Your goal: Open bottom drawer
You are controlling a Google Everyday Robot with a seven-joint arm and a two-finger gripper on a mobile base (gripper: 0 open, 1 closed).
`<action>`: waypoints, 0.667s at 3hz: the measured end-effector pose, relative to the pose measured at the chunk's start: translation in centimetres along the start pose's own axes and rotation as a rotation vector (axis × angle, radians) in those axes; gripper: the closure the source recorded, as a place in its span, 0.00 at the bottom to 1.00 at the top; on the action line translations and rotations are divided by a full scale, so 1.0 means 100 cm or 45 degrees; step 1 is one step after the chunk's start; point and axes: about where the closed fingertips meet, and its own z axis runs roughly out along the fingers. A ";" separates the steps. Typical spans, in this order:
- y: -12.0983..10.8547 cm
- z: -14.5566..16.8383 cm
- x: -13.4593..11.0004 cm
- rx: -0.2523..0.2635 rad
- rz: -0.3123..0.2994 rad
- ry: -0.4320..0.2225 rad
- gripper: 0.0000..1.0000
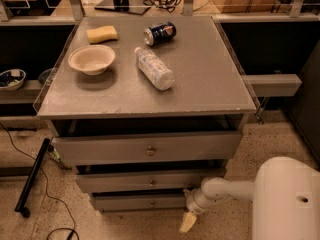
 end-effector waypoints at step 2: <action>-0.027 0.024 0.000 0.016 0.026 -0.032 0.00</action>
Offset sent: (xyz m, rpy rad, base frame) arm 0.0419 0.0037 -0.0190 0.0347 -0.0368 -0.0269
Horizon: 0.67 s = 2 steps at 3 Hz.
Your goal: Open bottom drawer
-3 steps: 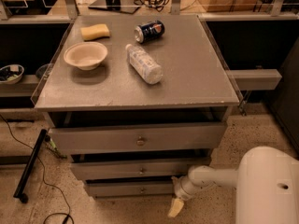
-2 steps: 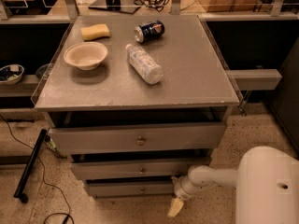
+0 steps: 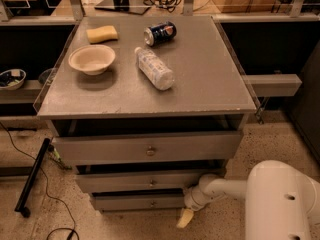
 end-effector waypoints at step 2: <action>0.004 0.003 0.001 -0.024 -0.011 0.021 0.00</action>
Offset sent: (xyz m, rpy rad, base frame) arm -0.0087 0.0009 -0.0038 -0.0365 0.0322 0.0453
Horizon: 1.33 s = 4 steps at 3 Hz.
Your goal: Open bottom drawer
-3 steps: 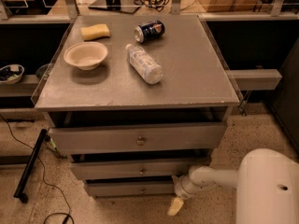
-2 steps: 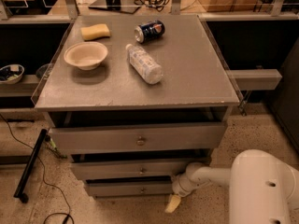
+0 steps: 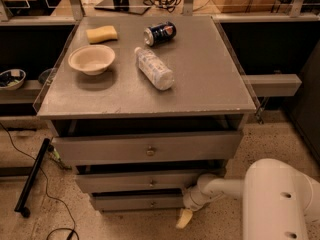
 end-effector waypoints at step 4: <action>0.062 -0.005 -0.001 -0.200 0.026 -0.069 0.00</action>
Offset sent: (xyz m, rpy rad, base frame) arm -0.0633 0.0154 0.0178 0.0905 0.1546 0.0664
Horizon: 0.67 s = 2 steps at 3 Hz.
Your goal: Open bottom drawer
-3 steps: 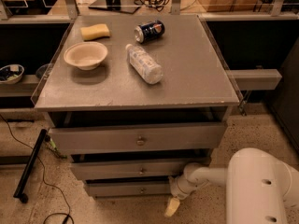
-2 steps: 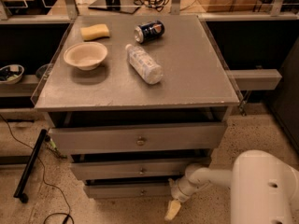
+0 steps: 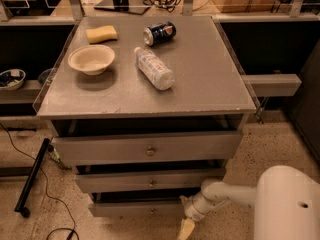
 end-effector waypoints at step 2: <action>0.057 -0.014 0.013 -0.071 0.005 -0.076 0.00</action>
Offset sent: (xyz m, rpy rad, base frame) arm -0.0521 -0.0135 0.0207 0.0759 0.0406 0.0022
